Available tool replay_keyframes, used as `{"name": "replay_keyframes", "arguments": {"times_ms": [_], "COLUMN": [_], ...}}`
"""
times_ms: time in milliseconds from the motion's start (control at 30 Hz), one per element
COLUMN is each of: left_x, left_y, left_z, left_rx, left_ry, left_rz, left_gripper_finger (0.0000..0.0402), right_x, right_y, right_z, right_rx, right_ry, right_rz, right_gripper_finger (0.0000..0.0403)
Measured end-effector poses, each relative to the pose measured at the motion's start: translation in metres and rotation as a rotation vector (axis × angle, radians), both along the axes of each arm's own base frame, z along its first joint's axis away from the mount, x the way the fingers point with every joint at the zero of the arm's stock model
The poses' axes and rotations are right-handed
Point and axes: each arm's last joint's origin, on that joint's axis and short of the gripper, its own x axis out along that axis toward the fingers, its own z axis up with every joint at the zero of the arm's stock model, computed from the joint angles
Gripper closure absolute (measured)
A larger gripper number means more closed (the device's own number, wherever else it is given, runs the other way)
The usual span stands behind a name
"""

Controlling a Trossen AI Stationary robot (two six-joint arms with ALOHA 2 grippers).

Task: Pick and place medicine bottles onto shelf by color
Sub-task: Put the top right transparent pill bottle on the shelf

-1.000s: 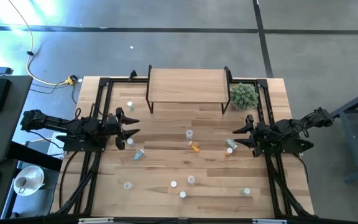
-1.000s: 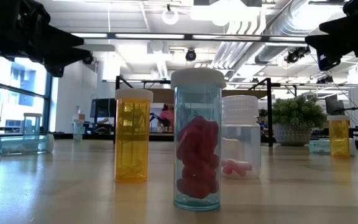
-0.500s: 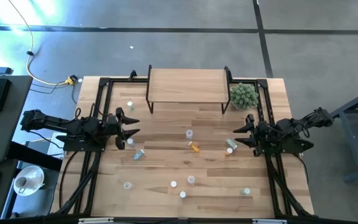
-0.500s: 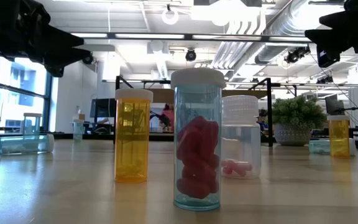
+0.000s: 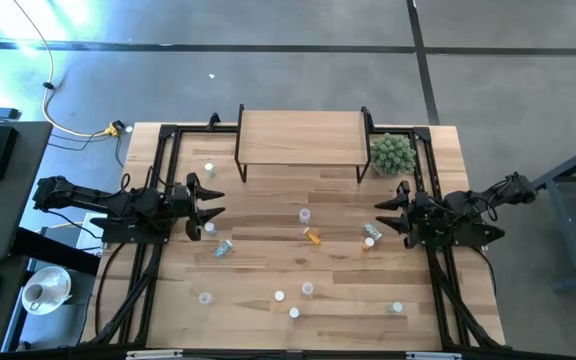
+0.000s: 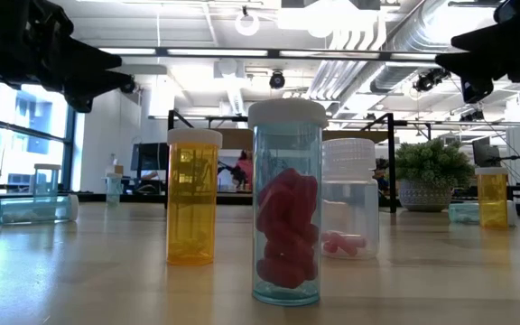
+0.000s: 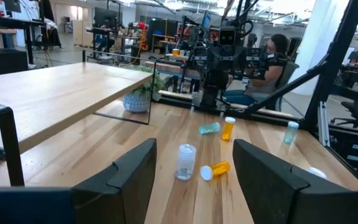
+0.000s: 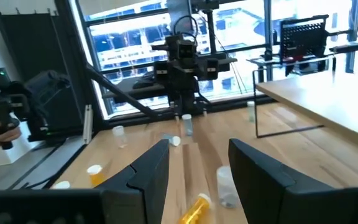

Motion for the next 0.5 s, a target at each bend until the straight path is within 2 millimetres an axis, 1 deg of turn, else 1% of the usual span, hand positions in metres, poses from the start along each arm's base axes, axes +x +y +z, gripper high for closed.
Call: {"name": "replay_keyframes", "arguments": {"times_ms": [133,333,500], "left_x": [0.0,0.0,0.0], "left_y": [0.0,0.0,0.0], "left_z": [0.0,0.0,0.0], "left_rx": [0.003,0.003,0.003], "left_ry": [0.0,0.001,0.0], "left_rz": [0.0,0.001,0.001], "left_gripper_finger": [0.02,0.02,0.02], "right_x": [0.002,0.007,0.011], "right_y": [0.001,0.003,0.004], "right_z": [-0.002,-0.005,0.003], "right_rx": [0.017,0.029,0.047], "right_ry": [0.026,0.061,-0.007], "right_rz": [0.001,0.001,-0.006], "right_gripper_finger": [0.024,0.0207,0.0185]}}
